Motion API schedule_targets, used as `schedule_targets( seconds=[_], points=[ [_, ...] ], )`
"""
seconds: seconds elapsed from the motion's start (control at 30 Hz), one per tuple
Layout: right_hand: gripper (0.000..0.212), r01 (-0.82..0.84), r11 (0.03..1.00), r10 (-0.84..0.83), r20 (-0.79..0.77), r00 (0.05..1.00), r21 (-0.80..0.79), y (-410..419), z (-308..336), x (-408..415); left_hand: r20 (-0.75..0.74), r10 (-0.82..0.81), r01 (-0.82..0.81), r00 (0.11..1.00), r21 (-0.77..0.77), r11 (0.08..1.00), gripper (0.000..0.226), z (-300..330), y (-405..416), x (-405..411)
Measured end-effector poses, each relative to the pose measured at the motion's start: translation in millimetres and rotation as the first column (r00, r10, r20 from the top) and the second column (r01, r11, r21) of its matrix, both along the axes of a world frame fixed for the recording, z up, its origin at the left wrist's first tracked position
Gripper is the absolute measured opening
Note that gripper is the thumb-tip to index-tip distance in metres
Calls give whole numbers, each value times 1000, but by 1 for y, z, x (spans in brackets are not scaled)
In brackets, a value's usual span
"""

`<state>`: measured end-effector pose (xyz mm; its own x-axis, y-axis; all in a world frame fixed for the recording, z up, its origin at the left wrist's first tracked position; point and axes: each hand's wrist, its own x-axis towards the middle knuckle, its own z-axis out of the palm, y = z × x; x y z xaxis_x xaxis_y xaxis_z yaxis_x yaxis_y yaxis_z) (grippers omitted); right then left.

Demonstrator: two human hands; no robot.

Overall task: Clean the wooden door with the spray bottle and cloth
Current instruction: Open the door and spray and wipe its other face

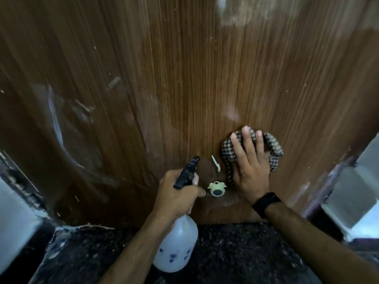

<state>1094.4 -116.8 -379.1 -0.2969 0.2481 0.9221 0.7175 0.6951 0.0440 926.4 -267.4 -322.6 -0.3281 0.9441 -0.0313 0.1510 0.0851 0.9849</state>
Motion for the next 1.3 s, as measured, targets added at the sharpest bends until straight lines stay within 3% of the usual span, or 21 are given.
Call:
schedule_targets(
  seconds=[0.1, 0.23, 0.4, 0.47, 0.6, 0.73, 0.83, 0.93, 1.0, 1.07, 1.1, 1.17, 1.3],
  points=[
    [68, 18, 999, -16, 51, 999, -49, -4, -28, 8, -24, -29, 27, 999, -63, 998, 34, -8, 0, 8],
    [69, -2, 991, -6, -55, 998, -133, -12, -15, -2, -47, -119, 111, 992, -141, 984, 26, -14, 1, 14],
    [59, -23, 999, 19, -97, 995, -38, -9, 22, -24, -104, -123, 100, 987, -206, 973, 29, -22, 1, 13],
    [58, -11, 1000, 11, 2, 1000, 16, -6, 15, -22, -92, -119, 97, 989, -210, 973, 30, -24, 1, 11],
    [66, -39, 994, -2, 389, 921, 98, -4, -31, 4, -64, -134, 117, 989, -223, 968, 29, -26, -3, 8],
    [55, -30, 998, 7, 378, 926, 55, -9, -36, 7, -52, -112, 97, 992, -235, 967, 30, -30, -10, 2],
    [72, -54, 997, 26, 389, 921, 61, -14, -17, -6, -41, -91, 79, 995, -239, 968, 28, -30, -13, -3],
    [80, -176, 983, 111, 583, 805, 55, -18, 10, -22, -17, -71, 65, 997, -242, 968, 26, -28, -12, -8],
    [70, -285, 955, 128, 753, 646, 83, -15, 20, -30, -1, -47, 46, 999, -247, 968, 25, -25, -13, -14],
    [64, -346, 932, 111, 823, 557, 109, -10, 22, -27, 8, -35, 35, 999, -239, 970, 25, -26, -15, -16],
    [65, -352, 928, 102, 824, 558, 123, -7, 21, -21, 18, -39, 42, 999, -236, 971, 25, -27, -15, -16],
    [73, -298, 942, 82, 760, 645, 151, -2, 15, -3, 19, -67, 69, 998, -243, 968, 26, -31, -15, -13],
    [76, -45, 999, 34, 384, 923, 19, -6, -30, 22, -27, -110, 100, 994, -247, 964, 31, -42, -14, -6]
  ],
)
